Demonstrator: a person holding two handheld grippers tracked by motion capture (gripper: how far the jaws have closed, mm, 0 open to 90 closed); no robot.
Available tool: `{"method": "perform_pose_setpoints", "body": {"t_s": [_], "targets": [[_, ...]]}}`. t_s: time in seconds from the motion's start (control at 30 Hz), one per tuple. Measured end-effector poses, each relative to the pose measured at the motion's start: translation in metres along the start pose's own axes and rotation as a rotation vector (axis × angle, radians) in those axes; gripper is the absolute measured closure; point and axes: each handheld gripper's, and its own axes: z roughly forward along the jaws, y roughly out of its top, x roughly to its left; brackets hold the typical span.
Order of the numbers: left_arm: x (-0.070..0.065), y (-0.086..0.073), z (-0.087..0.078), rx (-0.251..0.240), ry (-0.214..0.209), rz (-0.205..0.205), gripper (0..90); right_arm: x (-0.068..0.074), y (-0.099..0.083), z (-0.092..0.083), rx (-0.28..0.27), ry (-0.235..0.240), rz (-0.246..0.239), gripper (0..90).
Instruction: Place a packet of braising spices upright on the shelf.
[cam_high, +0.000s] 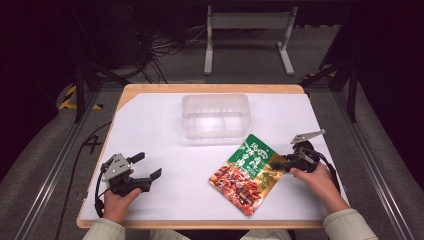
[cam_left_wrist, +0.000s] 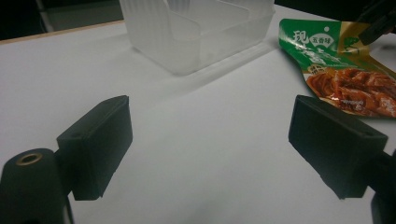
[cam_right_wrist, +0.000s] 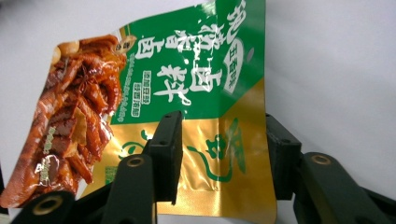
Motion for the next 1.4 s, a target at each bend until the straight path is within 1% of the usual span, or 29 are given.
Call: {"method": "perform_pose_setpoints", "body": {"t_s": [0.07,0.13,0.17,0.3,0.33,0.37,0.4,0.43,0.47,0.5,0.53,0.63,0.73,0.77,0.8,0.83,0.97,1.1,1.3,1.4], "targets": [[0.0,0.0,0.0,0.001,0.0,0.005,14.4,0.001,-0.001,0.002,0.003,-0.003,-0.006,61.0],[0.0,0.0,0.0,0.002,-0.001,0.003,14.4,0.001,-0.001,0.002,0.007,-0.005,-0.008,62.6],[0.0,0.0,0.0,0.003,-0.001,0.0,14.5,0.0,-0.002,0.004,0.015,-0.013,-0.009,66.4],[0.0,0.0,0.0,0.002,-0.001,0.003,14.7,0.0,-0.003,0.008,0.036,-0.032,-0.015,73.7],[0.0,0.0,0.0,0.002,-0.001,0.003,14.7,0.0,-0.003,0.008,0.036,-0.032,-0.015,73.7],[0.0,0.0,0.0,0.001,0.0,0.005,14.7,0.0,-0.004,0.009,0.039,-0.039,-0.014,76.1],[0.0,0.0,0.0,0.002,-0.001,0.002,14.8,0.0,-0.005,0.009,0.031,-0.053,-0.012,81.1],[0.0,0.0,0.0,0.002,0.001,0.005,14.8,0.0,-0.005,0.009,0.031,-0.057,-0.01,83.9],[0.0,0.0,0.0,0.002,0.001,0.005,14.8,-0.001,-0.005,0.009,0.035,-0.048,-0.004,87.6],[0.0,0.0,0.0,0.003,0.0,0.004,14.8,-0.001,-0.005,0.009,0.035,-0.048,-0.004,87.6],[0.0,0.0,0.0,0.004,0.0,0.004,14.9,-0.001,-0.005,0.009,0.037,-0.033,-0.004,89.2],[0.0,0.0,0.0,0.003,0.001,0.004,14.9,0.002,-0.003,0.007,0.038,-0.042,-0.008,89.6],[0.0,0.0,0.0,0.003,0.0,0.003,14.9,0.003,-0.002,0.006,0.034,-0.039,-0.008,89.6],[0.0,0.0,0.0,0.002,0.002,0.006,14.9,0.003,-0.001,0.005,0.033,-0.034,-0.007,89.7],[0.0,0.0,0.0,0.002,-0.001,-0.001,15.0,0.003,-0.001,0.003,0.031,-0.028,-0.001,89.7],[0.0,0.0,0.0,0.003,0.0,-0.001,15.0,0.003,0.0,0.001,0.028,-0.022,0.001,89.7],[0.0,0.0,0.0,0.002,0.001,0.005,15.1,0.006,0.003,-0.005,0.012,-0.014,-0.002,89.7],[0.0,0.0,0.0,0.001,0.003,-0.001,15.1,0.012,0.008,-0.014,-0.013,-0.012,-0.015,89.7],[0.0,0.0,0.0,0.003,0.003,0.003,15.2,0.025,0.015,-0.029,-0.066,-0.008,-0.041,89.8],[0.0,0.0,0.0,0.003,0.004,-0.001,15.2,0.032,0.02,-0.039,-0.095,0.019,-0.046,89.8]]}}
